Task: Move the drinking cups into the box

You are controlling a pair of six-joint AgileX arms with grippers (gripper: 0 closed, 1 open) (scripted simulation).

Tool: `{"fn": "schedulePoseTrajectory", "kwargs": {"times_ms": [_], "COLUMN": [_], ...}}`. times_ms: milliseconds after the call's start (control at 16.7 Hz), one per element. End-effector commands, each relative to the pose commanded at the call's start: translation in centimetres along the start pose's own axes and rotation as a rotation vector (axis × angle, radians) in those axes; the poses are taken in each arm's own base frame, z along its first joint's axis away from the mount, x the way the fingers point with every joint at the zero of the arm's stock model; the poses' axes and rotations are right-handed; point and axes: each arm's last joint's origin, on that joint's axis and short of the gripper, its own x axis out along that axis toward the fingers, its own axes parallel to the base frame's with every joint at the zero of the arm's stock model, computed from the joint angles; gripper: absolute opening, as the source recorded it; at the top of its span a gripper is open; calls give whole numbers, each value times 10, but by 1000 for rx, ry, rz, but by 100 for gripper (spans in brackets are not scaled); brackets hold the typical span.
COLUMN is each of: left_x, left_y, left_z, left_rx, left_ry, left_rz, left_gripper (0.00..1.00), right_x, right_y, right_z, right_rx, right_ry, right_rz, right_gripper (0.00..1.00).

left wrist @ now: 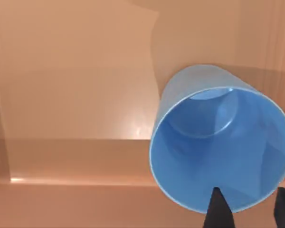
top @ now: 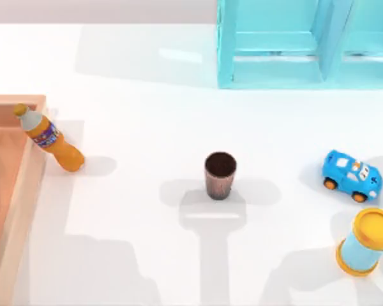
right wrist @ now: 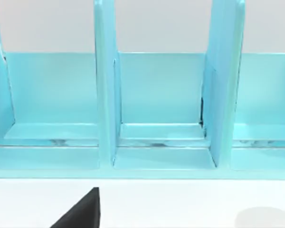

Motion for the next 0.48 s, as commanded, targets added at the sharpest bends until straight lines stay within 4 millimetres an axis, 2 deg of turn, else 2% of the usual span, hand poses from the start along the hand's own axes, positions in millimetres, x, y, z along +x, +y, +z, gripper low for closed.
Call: {"fn": "schedulePoseTrajectory", "kwargs": {"times_ms": [360,480], "left_x": [0,0], "left_y": [0,0], "left_z": [0,0], "left_rx": [0,0], "left_ry": [0,0], "left_rz": [0,0], "left_gripper": [98,100], "right_x": [0,0], "right_y": [0,0], "right_z": [0,0], "right_rx": [0,0], "right_ry": [0,0], "right_rz": [0,0], "right_gripper": [100,100]}}
